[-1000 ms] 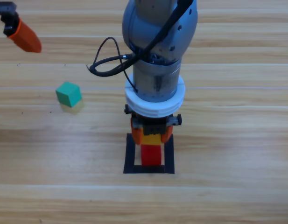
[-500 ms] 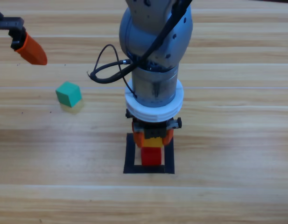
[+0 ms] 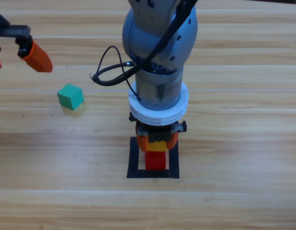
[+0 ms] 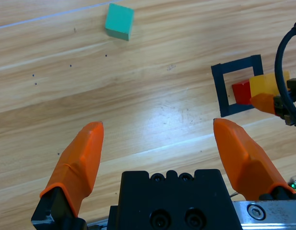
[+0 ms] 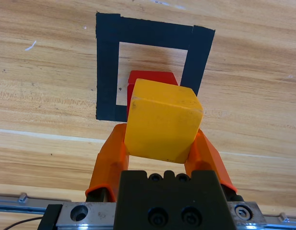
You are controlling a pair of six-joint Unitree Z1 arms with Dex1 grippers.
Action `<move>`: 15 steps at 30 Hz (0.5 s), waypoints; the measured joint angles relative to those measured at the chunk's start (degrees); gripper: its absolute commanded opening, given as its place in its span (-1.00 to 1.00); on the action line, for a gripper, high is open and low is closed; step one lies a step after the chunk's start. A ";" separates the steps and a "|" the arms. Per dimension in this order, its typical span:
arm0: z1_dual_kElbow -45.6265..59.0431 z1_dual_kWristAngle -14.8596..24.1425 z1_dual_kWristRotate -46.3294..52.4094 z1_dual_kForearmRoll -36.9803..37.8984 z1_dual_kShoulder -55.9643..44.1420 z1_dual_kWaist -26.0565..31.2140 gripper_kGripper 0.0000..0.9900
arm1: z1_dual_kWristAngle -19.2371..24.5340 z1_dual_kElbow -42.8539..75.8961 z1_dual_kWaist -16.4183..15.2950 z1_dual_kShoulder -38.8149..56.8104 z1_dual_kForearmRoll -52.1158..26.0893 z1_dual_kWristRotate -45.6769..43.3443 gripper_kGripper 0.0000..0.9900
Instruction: Stack the blocks in the rectangular block: red at the bottom, yellow in the middle, green on top
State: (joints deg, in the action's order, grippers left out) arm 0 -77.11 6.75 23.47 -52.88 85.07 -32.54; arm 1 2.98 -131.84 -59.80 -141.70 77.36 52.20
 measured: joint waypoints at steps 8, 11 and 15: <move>0.00 -1.14 -1.74 0.28 0.42 1.29 0.96 | 0.00 0.01 0.00 -0.02 0.00 0.05 -0.85; 0.00 -1.36 -2.10 1.26 0.43 2.31 0.96 | 0.00 0.01 0.00 -0.15 0.00 0.14 -0.85; 0.00 -1.74 -2.49 1.68 0.72 3.07 0.98 | -0.01 0.01 0.00 -0.49 0.00 0.19 -0.85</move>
State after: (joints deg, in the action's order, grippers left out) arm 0 -77.11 5.02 20.98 -51.19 85.79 -29.47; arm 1 2.97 -131.83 -59.80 -142.19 77.36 52.39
